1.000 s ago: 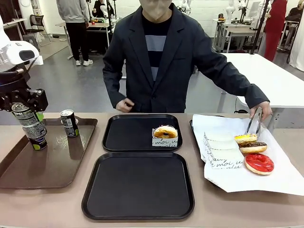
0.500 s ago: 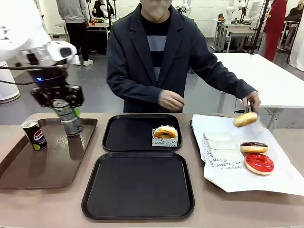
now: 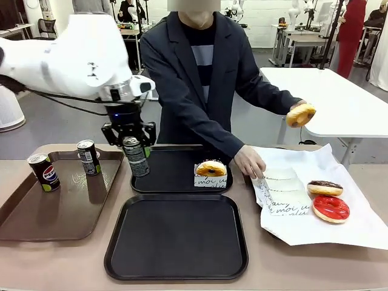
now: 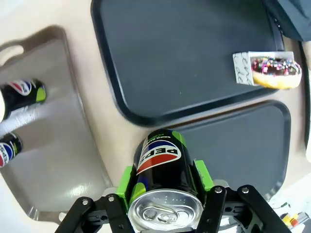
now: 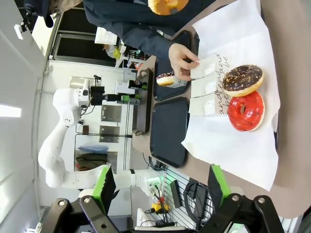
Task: Set up donuts and drinks on trays.
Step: Pick up one Pepsi coke and place it on the Flat Tray.
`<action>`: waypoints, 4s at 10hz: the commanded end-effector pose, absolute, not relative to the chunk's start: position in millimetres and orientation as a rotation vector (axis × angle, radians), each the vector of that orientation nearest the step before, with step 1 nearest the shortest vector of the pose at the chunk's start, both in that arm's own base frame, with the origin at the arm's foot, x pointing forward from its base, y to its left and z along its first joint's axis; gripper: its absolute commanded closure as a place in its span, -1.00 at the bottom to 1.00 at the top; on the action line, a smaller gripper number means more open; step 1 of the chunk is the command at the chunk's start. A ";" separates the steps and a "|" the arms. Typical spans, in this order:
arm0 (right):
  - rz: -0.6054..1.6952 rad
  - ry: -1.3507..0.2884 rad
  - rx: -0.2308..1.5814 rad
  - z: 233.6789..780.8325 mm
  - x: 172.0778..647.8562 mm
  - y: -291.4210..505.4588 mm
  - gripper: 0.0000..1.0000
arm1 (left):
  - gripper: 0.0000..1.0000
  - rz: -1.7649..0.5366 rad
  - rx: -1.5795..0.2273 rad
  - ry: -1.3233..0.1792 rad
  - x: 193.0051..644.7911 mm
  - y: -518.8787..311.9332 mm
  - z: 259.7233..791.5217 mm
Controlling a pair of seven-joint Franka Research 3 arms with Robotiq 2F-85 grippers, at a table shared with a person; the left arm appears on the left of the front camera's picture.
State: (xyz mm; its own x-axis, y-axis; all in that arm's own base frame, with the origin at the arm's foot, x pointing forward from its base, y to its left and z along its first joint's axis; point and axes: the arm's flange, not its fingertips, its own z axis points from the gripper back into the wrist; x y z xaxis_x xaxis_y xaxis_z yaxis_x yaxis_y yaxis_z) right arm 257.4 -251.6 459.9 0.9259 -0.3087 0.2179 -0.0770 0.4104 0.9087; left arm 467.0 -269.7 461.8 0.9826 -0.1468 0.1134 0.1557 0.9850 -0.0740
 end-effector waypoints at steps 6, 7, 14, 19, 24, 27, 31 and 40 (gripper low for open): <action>-0.138 -0.400 1.161 459.9 257.4 -253.0 -1.00 | -0.18 -0.055 0.079 0.014 474.9 -289.8 460.1; -0.138 -0.400 1.161 459.9 257.4 -253.0 -1.00 | -0.18 -0.206 0.090 0.115 413.6 -248.2 483.6; -0.138 -0.400 1.161 459.9 257.4 -253.0 -1.00 | -0.18 -0.452 0.157 -0.032 280.9 -153.7 503.6; -0.138 -0.400 1.161 459.9 257.4 -253.0 -1.00 | -0.18 -0.335 0.028 -0.147 357.0 -187.2 512.3; -0.138 -0.400 1.161 459.9 257.4 -253.0 -1.00 | -0.18 -0.322 -0.152 -0.132 439.4 -248.6 481.4; -0.138 -0.400 1.161 459.9 257.4 -253.0 -1.00 | -0.18 -0.362 -0.137 0.027 365.6 -182.1 515.2; -0.138 -0.400 1.161 459.9 257.4 -253.0 -1.00 | -0.18 -0.393 -0.180 -0.067 283.6 -82.7 535.9; -0.138 -0.400 1.161 459.9 257.4 -253.0 -1.00 | -0.18 -0.370 -0.181 -0.052 275.4 -76.8 537.4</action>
